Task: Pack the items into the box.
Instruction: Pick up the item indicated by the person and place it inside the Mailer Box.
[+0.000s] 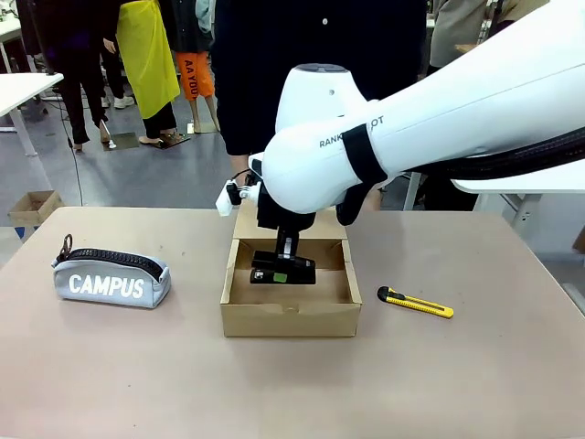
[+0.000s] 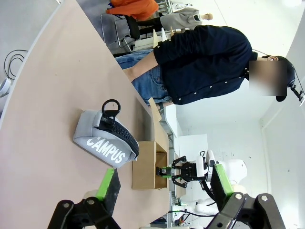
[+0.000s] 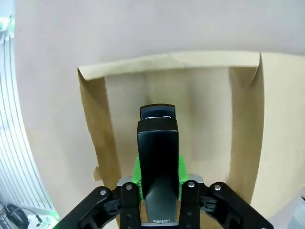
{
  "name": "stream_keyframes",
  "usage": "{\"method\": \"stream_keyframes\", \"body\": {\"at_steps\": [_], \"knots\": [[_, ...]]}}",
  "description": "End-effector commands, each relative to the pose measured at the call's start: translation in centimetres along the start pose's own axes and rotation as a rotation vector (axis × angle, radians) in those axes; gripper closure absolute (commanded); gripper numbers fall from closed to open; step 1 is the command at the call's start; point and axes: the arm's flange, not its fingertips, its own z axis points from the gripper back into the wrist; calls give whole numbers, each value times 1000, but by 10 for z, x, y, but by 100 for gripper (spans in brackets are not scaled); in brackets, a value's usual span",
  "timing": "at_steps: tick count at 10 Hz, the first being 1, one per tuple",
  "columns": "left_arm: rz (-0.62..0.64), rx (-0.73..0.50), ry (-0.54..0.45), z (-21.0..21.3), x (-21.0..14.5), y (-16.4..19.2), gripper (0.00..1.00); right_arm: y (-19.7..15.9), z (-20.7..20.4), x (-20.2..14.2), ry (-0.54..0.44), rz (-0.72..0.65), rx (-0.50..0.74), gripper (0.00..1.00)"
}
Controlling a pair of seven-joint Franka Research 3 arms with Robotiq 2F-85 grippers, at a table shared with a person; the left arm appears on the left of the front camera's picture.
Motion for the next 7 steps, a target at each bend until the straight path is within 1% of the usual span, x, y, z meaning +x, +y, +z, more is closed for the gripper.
{"method": "stream_keyframes", "body": {"at_steps": [1, 5, 7], "knots": [[-20, -24, -17, -2, -3, -1, 0, -5, 8, -11, 13, -51, -41, 68], [-20, -24, -17, -2, -3, -1, 0, -6, 7, -12, 21, -59, -59, 68], [-20, -24, -17, -2, -3, -1, 0, -11, 6, -12, 40, -90, -66, 68]]}}
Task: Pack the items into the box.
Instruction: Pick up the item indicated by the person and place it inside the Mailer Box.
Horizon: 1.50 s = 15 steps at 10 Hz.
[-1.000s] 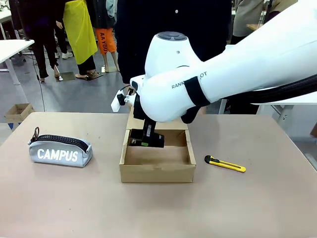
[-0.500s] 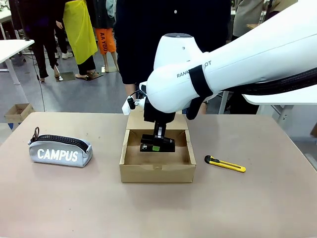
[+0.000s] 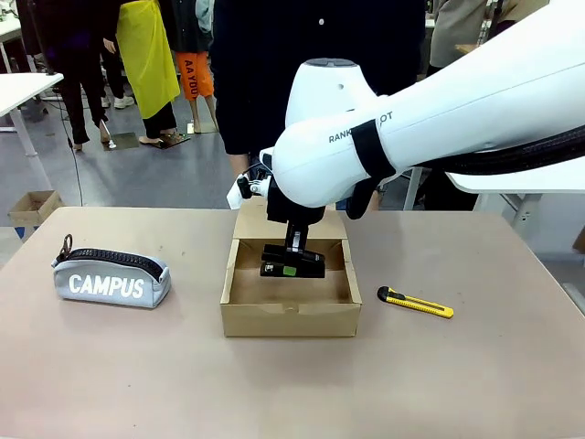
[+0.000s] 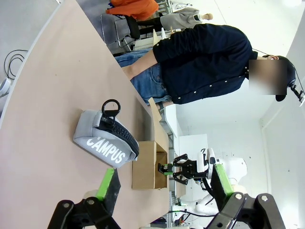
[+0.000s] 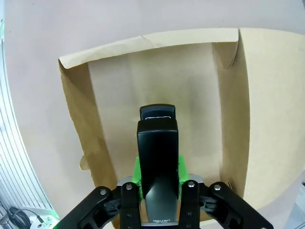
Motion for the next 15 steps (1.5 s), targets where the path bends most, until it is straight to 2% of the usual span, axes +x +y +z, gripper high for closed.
{"method": "stream_keyframes", "body": {"at_steps": [1, 2, 3, 4, 5, 8, 9, 10, 11, 12, 13, 14, 15], "knots": [[-20, -24, -17, -2, -3, -1, 0, -1, -2, -2, 24, -25, -38, 8], [-20, -24, -17, -2, -3, -1, 0, -2, -3, -3, 24, -27, -27, 8], [-20, -24, -17, -2, -3, -1, 0, -3, -1, -5, 12, -38, -27, 0], [-20, -24, -17, -2, -3, -1, 0, -4, 3, -8, -4, -48, -32, 4], [-20, -24, -17, -2, -3, -1, 0, -5, 7, -13, -22, -64, -37, 0], [-20, -24, -17, -2, -3, -1, 0, -9, 33, -48, -69, -156, -60, 0], [-20, -24, -17, -2, -3, -1, 0, -14, 53, -82, -91, -271, -53, 0], [-20, -24, -17, -2, -3, -1, 0, -19, 74, -128, -76, -482, -51, 0], [-20, -24, -17, -2, -3, -1, 0, -17, 97, -189, -133, -691, -12, 0], [-20, -24, -17, -2, -3, -1, 0, -11, 112, -245, -200, -834, 41, 0], [-20, -24, -17, -2, -3, -1, 0, -8, 119, -306, -294, -1038, 115, 0], [-20, -24, -17, -2, -3, -1, 0, 0, 121, -362, -442, -1143, 219, 0], [-20, -24, -17, -2, -3, -1, 0, 11, 116, -420, -675, -1216, 344, 0]]}}
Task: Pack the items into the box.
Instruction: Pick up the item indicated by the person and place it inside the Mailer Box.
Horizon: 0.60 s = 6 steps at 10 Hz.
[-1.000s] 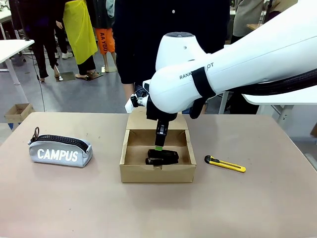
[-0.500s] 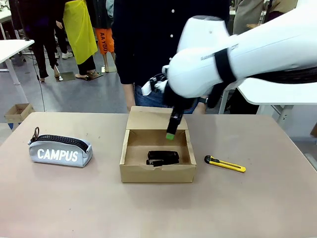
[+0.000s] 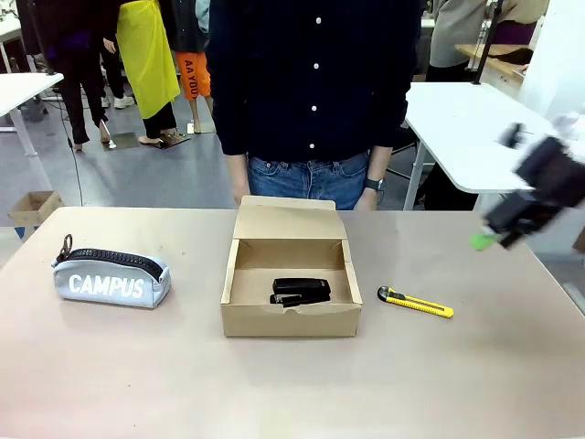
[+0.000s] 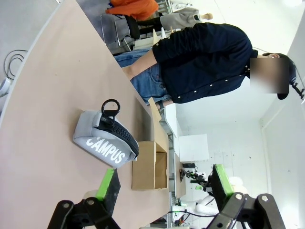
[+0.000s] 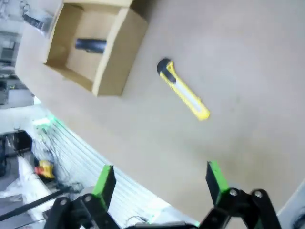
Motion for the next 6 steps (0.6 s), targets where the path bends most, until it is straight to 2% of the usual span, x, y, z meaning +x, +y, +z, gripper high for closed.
{"method": "stream_keyframes", "body": {"at_steps": [1, 2, 3, 4, 5, 6], "knots": [[-20, -24, -16, -2, -3, -1, 0, -62, 22, -47, -363, -289, 413, 0], [-20, -24, -16, -2, -3, -1, 0, -94, 24, -76, -409, -509, 491, 0], [-20, -24, -16, -2, -3, -1, 0, -117, 21, -105, -565, -601, 630, 0], [-20, -24, -16, -2, -3, -1, 0, -134, 4, -123, -712, -702, 678, 0], [-20, -24, -16, -2, -3, -1, 0, -107, 35, -98, -214, -341, 326, 0], [-20, -24, -16, -2, -3, -1, 0, -107, 35, -98, -214, -341, 326, 0]]}}
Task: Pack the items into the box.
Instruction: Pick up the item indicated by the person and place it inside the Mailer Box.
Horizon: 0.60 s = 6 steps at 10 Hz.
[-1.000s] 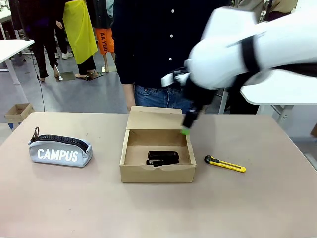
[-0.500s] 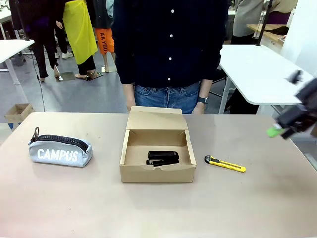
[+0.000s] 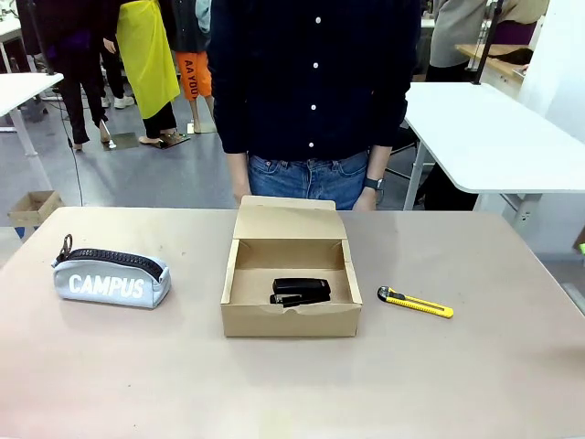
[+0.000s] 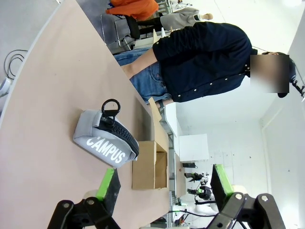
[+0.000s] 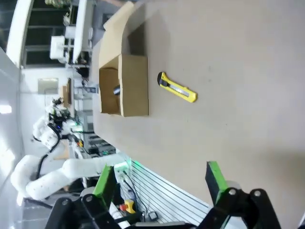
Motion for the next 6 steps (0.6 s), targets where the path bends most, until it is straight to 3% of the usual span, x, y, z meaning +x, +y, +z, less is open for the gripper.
{"method": "stream_keyframes", "body": {"at_steps": [1, 6], "knots": [[-20, -25, -18, -2, -3, -1, 0, 27, -7, 3, 57, 88, -57, 0], [-20, -25, -18, -2, -3, -1, 0, 27, -7, 3, 57, 88, -57, 0]]}}
